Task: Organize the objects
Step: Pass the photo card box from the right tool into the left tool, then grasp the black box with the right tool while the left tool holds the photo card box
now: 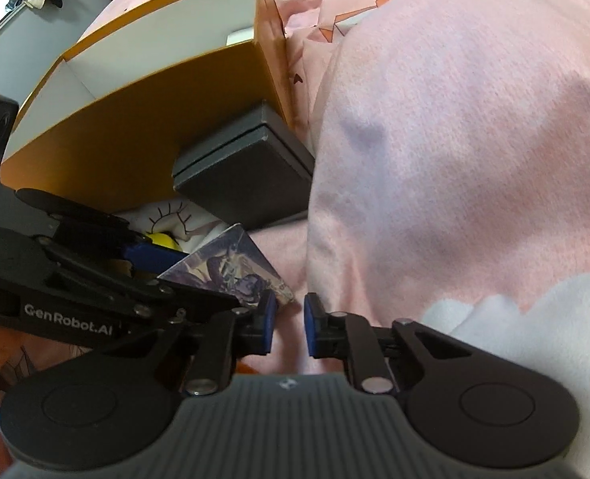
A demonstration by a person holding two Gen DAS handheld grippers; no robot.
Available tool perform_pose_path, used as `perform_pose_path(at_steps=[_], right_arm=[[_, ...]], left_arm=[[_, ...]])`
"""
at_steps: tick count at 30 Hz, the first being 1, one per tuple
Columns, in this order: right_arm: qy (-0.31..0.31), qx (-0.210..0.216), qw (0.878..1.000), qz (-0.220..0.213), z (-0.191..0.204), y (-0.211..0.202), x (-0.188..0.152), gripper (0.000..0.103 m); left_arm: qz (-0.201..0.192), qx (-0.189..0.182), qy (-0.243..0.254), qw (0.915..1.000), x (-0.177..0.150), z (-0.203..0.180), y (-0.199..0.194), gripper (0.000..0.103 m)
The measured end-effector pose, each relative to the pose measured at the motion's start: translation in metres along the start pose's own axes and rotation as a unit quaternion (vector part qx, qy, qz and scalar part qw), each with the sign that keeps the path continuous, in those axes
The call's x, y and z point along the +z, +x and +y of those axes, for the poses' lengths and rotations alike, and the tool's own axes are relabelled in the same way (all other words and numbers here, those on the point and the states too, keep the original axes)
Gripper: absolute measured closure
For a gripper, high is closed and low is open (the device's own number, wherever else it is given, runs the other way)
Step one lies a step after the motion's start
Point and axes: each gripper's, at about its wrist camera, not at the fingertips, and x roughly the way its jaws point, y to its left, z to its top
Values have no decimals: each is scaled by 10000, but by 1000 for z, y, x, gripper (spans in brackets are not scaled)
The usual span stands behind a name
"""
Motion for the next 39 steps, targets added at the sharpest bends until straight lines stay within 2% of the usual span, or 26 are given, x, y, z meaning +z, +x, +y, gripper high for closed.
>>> perform_pose_path(at_steps=[8, 12, 15, 19, 20, 24, 27, 30, 32, 35, 37, 39], right_arm=[[-67, 19, 10000, -32, 3, -4, 0, 86], [-381, 96, 9991, -172, 10, -8, 7, 84], [-870, 159, 9953, -391, 21, -15, 15, 72], [-1784, -7, 9824, -550, 35, -21, 28, 58], [-2016, -40, 9778, -564, 37, -21, 33, 57], [-3098, -265, 9490, -530, 43, -11, 51, 47], [-3545, -236, 9340, -386, 44, 3, 62, 46], [-3708, -125, 9280, -346, 40, 17, 68, 46], [-3711, 23, 9283, -224, 39, 27, 72, 45], [-3761, 83, 9263, -230, 41, 33, 67, 43], [-3819, 125, 9236, -308, 45, 31, 63, 51], [-3841, 275, 9223, -340, 49, 23, 60, 55]], left_arm=[[-426, -5, -250, 9988, -14, -2, -22, 69], [-726, -80, -494, 9961, -29, 1, -43, 76], [-1008, 22, -557, 9933, -35, -5, -59, 78], [-1395, 276, -669, 9876, -43, -5, -85, 78], [-1482, 330, -707, 9859, -43, -4, -90, 78], [-1775, 670, -822, 9784, -47, 0, -109, 78], [-1886, 723, -946, 9748, -46, 4, -113, 78], [-1974, 884, -951, 9717, -45, 3, -114, 78], [-2020, 1033, -975, 9690, -44, 4, -115, 78], [-2034, 994, -1101, 9678, -42, 9, -112, 78], [-2050, 1035, -1111, 9669, -42, 9, -111, 78], [-2036, 1046, -1117, 9670, -41, 10, -110, 78]])
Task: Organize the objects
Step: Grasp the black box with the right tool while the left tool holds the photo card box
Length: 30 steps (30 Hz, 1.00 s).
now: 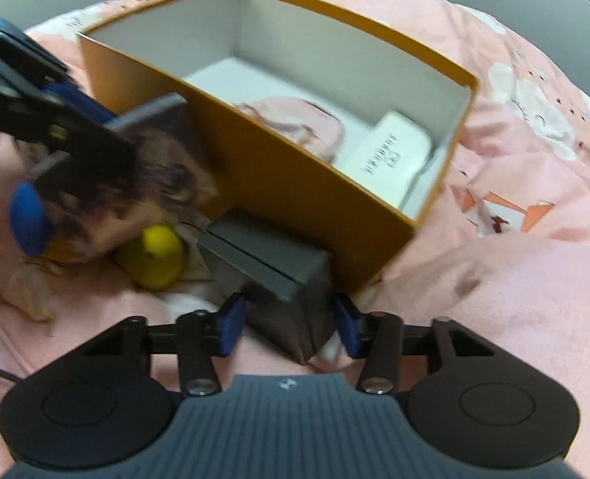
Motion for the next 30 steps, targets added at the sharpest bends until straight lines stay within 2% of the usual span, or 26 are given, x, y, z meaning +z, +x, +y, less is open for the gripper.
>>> perform_pose_path(at_steps=[3, 5, 6, 11, 12, 13, 15, 19, 23, 30], right_arm=[[-134, 191, 9997, -28, 11, -11, 4, 58], [-159, 359, 9992, 62, 18, -12, 5, 74], [-176, 464, 9987, 107, 21, -12, 5, 74], [-569, 239, 9980, 150, 35, -13, 6, 73], [-621, 225, 9977, 135, 36, -14, 7, 70], [-696, 173, 9974, 122, 37, -15, 9, 62], [-982, -28, 9951, 102, 42, -14, 12, 54], [-1532, -58, 9880, 200, 54, -6, 20, 51], [-1858, -120, 9822, 262, 62, 5, 26, 51], [-2045, -165, 9784, 244, 69, 7, 32, 58]], left_arm=[[54, 53, -48, 10000, -1, 2, 2, 78], [80, 71, -33, 9999, -3, 3, 3, 78], [80, 117, -7, 9999, -3, 2, 3, 78], [143, 151, 75, 9998, -6, 1, 5, 78], [151, 167, 93, 9997, -7, 0, 5, 78], [151, 168, 89, 9997, -8, 0, 5, 78], [141, 171, 63, 9997, -8, 1, 5, 78], [143, 138, 54, 9998, -9, 1, 4, 78], [142, 116, 40, 9998, -9, 2, 5, 78], [64, 21, 78, 9999, -10, 2, -1, 78]])
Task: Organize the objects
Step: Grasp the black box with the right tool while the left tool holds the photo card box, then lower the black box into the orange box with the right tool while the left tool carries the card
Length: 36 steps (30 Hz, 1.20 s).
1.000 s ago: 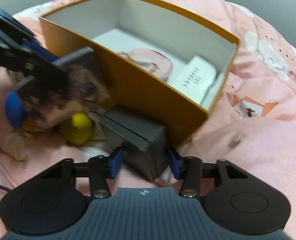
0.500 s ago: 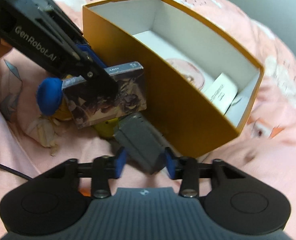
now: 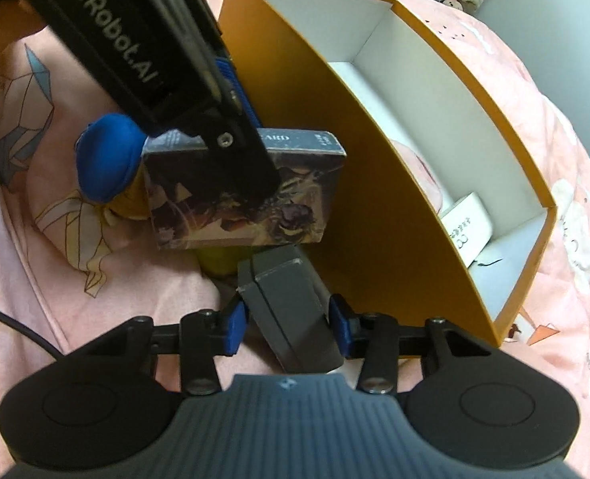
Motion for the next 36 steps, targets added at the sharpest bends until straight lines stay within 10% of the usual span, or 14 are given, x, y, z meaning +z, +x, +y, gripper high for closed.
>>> perform_pose_path(at_steps=[11, 23, 36], right_arm=[[1338, -6, 9909, -164, -18, -61, 11, 65], [3366, 76, 9332, -1253, -87, -165, 12, 65], [5174, 813, 8485, -761, -219, 9, 46, 65]], left_arm=[[-538, -516, -174, 9971, 4, 4, -55, 78], [-1382, -250, -469, 9890, 66, 39, -96, 78], [-987, 276, -1147, 9881, 121, 106, -21, 78]])
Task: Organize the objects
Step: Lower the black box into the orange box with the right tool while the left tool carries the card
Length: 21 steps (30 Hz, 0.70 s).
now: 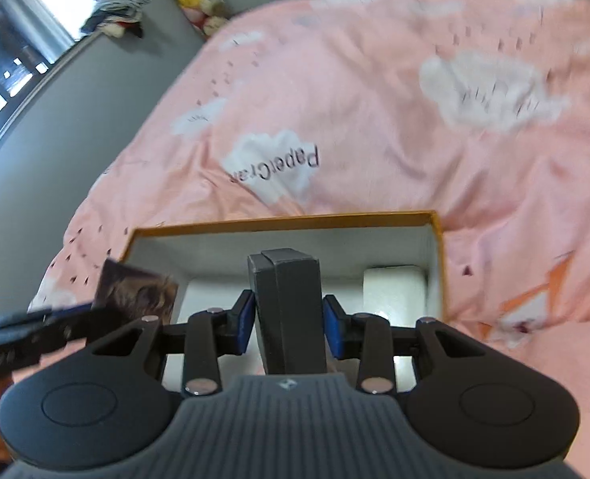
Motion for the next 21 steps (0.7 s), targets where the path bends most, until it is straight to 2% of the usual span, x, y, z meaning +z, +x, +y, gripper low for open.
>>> perform_pose_path(at_steps=[5, 9, 16, 19, 21], right_arm=[[377, 240, 9971, 618, -20, 69, 18, 65], [518, 348, 9942, 875, -27, 92, 19, 65], [351, 131, 9957, 846, -28, 106, 23, 63], [28, -289, 9968, 750, -20, 103, 20, 60], [-128, -414, 9966, 701, -16, 97, 18, 59]], left_arm=[[166, 105, -47, 9998, 5, 12, 21, 78], [276, 111, -64, 9995, 8, 17, 32, 78], [432, 114, -135, 9989, 7, 20, 47, 78], [478, 108, -165, 9987, 6, 20, 51, 78], [492, 107, -162, 9986, 6, 20, 51, 78]])
